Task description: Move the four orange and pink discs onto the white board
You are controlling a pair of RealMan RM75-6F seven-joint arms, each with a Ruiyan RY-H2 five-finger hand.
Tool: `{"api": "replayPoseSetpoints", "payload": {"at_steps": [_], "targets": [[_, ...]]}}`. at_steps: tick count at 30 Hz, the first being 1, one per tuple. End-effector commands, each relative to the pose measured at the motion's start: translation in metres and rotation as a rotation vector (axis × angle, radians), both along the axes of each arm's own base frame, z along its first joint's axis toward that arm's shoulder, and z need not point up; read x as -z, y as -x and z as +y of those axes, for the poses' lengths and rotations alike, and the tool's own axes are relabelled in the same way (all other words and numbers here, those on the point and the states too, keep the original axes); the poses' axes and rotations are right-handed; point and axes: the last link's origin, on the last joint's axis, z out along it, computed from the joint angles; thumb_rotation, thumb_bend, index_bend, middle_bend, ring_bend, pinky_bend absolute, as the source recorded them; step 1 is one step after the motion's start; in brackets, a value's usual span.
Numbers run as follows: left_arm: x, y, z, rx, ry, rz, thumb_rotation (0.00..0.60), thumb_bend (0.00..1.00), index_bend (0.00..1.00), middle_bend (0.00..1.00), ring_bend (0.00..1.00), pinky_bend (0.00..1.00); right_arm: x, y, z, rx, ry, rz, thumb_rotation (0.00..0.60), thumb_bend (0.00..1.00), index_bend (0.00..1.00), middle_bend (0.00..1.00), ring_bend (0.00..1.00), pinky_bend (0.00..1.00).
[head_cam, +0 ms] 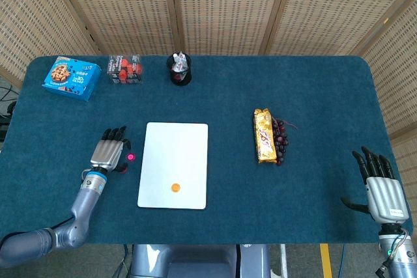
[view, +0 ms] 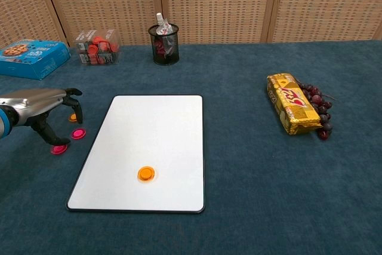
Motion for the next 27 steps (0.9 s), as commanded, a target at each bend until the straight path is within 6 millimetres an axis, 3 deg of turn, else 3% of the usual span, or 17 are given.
{"api": "replayPoseSetpoints", "payload": {"at_steps": [1, 8, 15, 27], "targets": [[0.002, 0.0, 0.0, 0.004, 0.005, -0.002, 0.6, 0.3, 0.37, 0.0, 0.0, 0.0, 0.0, 0.0, 0.0, 0.0, 0.0, -0.001, 0.6, 0.0, 0.0, 0.0, 0.0, 0.0], [0.008, -0.002, 0.0, 0.004, 0.014, -0.001, 0.6, 0.3, 0.39, 0.0, 0.0, 0.0, 0.0, 0.0, 0.0, 0.001, 0.001, -0.002, 0.6, 0.0, 0.0, 0.0, 0.0, 0.0], [0.01, -0.001, 0.0, 0.001, 0.009, 0.004, 0.6, 0.31, 0.55, 0.0, 0.0, 0.0, 0.0, 0.0, 0.0, 0.002, 0.0, -0.006, 0.6, 0.0, 0.0, 0.0, 0.0, 0.0], [-0.001, -0.008, 0.003, 0.006, -0.011, -0.019, 0.6, 0.31, 0.56, 0.0, 0.0, 0.0, 0.0, 0.0, 0.0, 0.005, -0.002, -0.007, 0.6, 0.0, 0.0, 0.0, 0.0, 0.0]]}}
